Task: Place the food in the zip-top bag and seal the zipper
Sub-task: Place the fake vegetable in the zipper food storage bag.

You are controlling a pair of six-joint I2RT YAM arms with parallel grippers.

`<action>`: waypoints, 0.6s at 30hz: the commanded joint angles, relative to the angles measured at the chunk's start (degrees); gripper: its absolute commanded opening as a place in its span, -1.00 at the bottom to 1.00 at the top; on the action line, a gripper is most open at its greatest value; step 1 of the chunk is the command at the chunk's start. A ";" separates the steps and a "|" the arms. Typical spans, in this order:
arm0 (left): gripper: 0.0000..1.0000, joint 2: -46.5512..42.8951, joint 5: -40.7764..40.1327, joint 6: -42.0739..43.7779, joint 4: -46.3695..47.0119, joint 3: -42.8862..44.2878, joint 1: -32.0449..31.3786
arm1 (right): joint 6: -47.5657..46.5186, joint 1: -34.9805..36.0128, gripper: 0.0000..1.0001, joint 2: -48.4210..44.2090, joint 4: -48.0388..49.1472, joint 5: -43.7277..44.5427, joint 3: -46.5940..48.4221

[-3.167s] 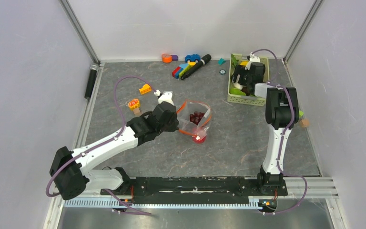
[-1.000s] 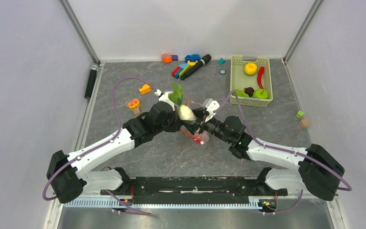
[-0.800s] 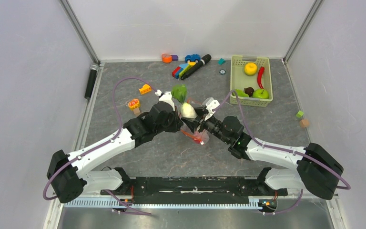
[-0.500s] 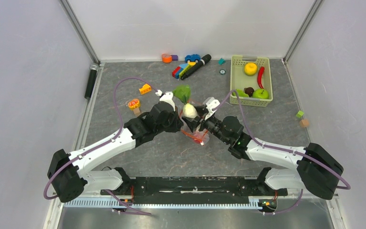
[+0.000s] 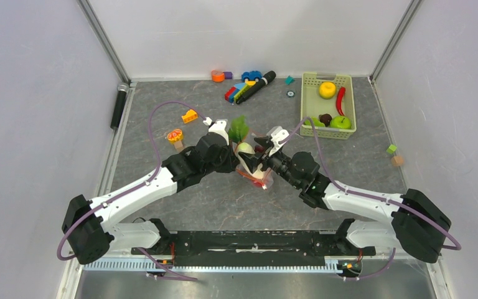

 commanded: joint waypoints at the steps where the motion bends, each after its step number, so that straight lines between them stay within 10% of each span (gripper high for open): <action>1: -0.95 -1.30 1.19 0.72 1.81 0.04 0.17 | -0.16 0.45 0.45 -1.89 -0.70 3.59 1.66; 11: -0.96 -1.93 1.90 0.63 0.40 6.82 0.17 | -5.20 1.49 0.28 -1.01 -9.72 -4.84 5.62; 18: -0.96 -2.84 6.51 0.22 2.22 10.42 0.17 | -9.08 2.18 -0.11 0.80 -16.06 9.47 8.39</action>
